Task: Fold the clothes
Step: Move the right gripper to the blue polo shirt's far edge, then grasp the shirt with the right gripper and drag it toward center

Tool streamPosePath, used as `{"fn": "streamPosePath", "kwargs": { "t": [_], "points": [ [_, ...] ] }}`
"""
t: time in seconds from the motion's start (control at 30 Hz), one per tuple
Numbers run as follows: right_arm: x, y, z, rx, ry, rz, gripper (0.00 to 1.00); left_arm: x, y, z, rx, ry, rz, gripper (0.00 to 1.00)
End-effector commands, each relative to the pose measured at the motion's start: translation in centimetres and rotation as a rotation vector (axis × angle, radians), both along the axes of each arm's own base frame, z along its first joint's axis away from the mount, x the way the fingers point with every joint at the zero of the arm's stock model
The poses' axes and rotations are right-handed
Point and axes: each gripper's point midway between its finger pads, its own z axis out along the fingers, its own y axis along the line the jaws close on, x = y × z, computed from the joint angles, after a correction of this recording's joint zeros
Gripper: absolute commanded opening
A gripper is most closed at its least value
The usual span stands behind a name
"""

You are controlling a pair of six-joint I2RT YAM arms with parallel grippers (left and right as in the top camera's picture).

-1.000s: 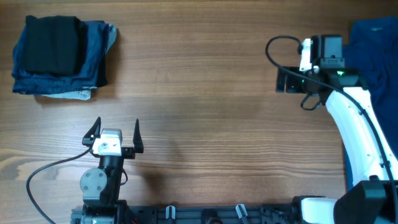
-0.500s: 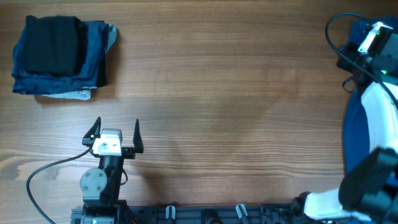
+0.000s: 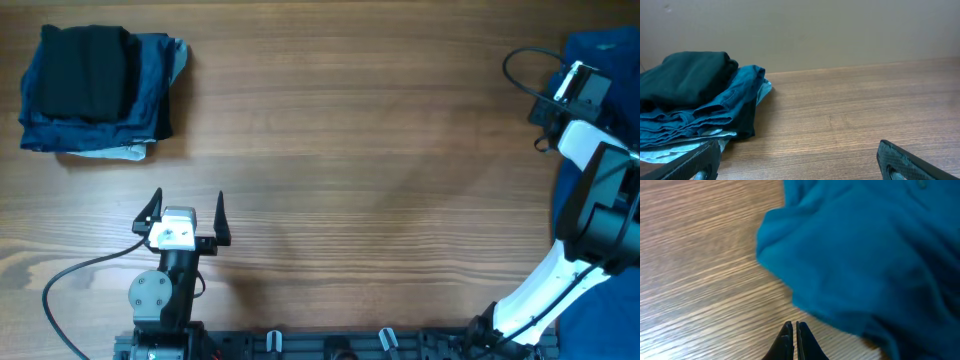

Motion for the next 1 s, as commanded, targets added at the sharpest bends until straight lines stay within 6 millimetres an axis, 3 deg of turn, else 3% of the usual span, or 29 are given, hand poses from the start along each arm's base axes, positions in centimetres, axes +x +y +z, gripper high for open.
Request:
{"fn": "streamPosePath", "kwargs": {
  "t": [0.0, 0.2, 0.47, 0.63, 0.87, 0.97],
  "points": [
    [0.0, -1.1, -0.6, -0.017, 0.001, -0.022, 0.04, 0.0, -0.3, -0.2, 0.019, 0.004, -0.019, 1.0],
    [0.6, -1.6, -1.6, -0.027, -0.02, -0.028, 0.04, 0.0, -0.3, -0.2, 0.019, 0.004, -0.019, 1.0],
    [1.1, -2.9, -0.6, -0.062, -0.073, -0.053, 0.04, 0.0, -0.3, -0.2, 0.019, 0.004, -0.019, 1.0],
    [0.4, -3.7, -1.0, -0.056, -0.059, -0.07, 0.04, 0.0, -0.3, -0.2, 0.019, 0.005, -0.019, 1.0],
    [-0.4, -3.7, -4.5, -0.029, -0.003, -0.078, 0.04, 0.0, -0.3, -0.2, 0.019, 0.004, -0.019, 1.0],
    [-0.3, -3.1, -4.9, -0.005, -0.001, -0.064, 0.04, 0.0, -0.3, -0.2, 0.019, 0.004, -0.019, 1.0]
  ]
}}
